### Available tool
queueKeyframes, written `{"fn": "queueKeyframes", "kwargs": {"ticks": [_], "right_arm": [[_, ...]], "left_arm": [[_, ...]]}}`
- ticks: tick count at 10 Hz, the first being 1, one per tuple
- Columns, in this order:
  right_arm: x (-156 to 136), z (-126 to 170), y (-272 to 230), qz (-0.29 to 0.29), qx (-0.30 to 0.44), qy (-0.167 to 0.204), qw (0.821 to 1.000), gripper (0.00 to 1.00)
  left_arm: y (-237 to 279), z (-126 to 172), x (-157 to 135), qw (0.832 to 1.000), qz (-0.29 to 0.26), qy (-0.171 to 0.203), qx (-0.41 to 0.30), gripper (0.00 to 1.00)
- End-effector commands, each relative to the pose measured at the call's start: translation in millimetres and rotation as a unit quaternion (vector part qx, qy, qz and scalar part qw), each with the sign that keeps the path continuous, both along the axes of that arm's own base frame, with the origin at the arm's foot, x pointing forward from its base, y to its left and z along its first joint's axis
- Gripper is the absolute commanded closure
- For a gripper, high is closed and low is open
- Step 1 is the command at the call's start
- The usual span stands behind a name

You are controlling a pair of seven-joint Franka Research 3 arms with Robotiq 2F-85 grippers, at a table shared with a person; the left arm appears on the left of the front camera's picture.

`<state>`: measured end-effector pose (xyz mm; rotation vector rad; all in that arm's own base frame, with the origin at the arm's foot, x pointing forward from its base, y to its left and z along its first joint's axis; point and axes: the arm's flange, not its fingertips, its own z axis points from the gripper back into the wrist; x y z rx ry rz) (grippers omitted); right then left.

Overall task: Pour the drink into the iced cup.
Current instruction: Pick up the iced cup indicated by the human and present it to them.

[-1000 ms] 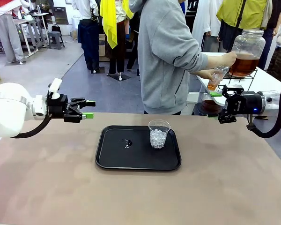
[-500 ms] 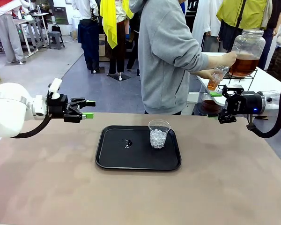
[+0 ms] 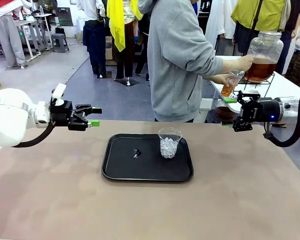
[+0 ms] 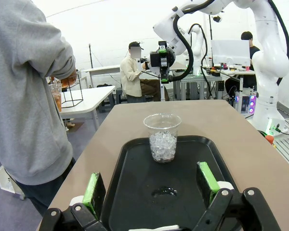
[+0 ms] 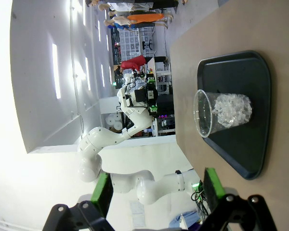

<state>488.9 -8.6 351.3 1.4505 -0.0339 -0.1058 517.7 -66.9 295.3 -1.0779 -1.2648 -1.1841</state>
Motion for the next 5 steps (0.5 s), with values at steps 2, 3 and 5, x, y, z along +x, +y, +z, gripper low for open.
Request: {"fn": "queueKeyframes", "kwargs": {"ticks": [2, 3, 5], "right_arm": [[1.2, 1.1, 0.2, -0.002, -0.003, -0.002, 1.000, 0.00], [1.2, 1.1, 0.2, -0.002, -0.003, -0.002, 1.000, 0.00], [1.2, 1.1, 0.2, -0.002, -0.003, -0.002, 1.000, 0.00]], "left_arm": [[-0.6, 1.2, 0.1, 1.000, -0.002, 0.000, -0.003, 0.00], [-0.6, 1.2, 0.1, 1.000, -0.002, 0.000, -0.003, 0.00], [-0.6, 1.2, 0.1, 1.000, -0.002, 0.000, -0.003, 0.00]]}}
